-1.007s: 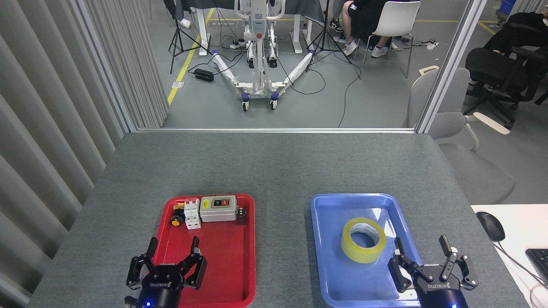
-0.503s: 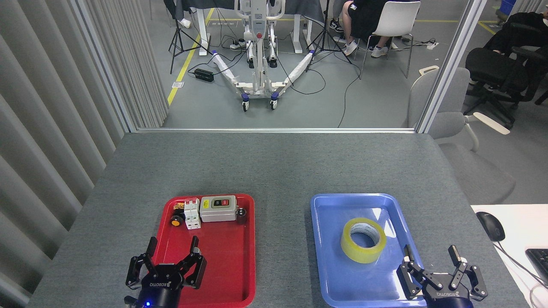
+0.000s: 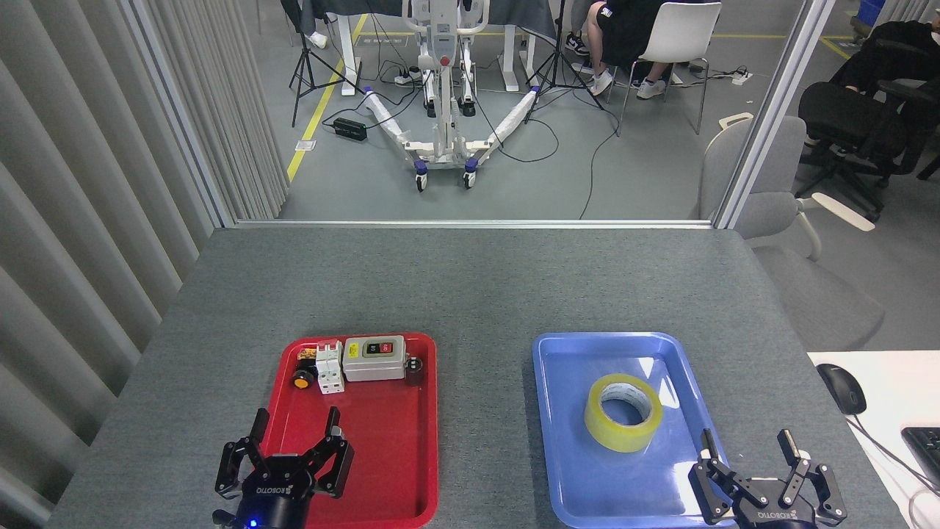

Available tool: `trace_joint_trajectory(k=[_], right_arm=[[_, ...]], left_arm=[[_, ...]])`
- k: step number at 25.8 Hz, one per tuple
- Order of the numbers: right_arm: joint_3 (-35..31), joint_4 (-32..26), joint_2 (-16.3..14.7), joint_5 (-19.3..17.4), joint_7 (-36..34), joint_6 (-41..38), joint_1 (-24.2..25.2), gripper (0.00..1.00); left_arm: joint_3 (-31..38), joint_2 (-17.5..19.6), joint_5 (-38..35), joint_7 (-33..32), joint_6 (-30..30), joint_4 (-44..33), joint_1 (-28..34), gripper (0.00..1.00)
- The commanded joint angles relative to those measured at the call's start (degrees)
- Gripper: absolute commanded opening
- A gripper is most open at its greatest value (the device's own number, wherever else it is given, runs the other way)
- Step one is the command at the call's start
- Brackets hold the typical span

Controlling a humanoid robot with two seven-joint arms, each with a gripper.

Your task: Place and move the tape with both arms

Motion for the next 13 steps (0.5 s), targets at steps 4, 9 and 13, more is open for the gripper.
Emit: trace_joint_trajectory(k=[4, 9, 13], right_arm=[[0.10, 0.20, -0.10, 0.00, 0.04, -0.01, 0.10, 1.00], [0.27, 0.20, -0.10, -0.09, 0.04, -0.01, 0.01, 1.00], [0.36, 0.20, -0.02, -0.09, 0.04, -0.01, 0.01, 1.00]], left_arm=[[-0.02, 0.00, 0.10, -0.02, -0.07, 0.10, 0.00, 1.00], [-0.02, -0.08, 0.10, -0.02, -0.07, 0.10, 0.00, 1.00], [0.07, -0.08, 0.10, -0.02, -0.07, 0.10, -0.09, 1.00]])
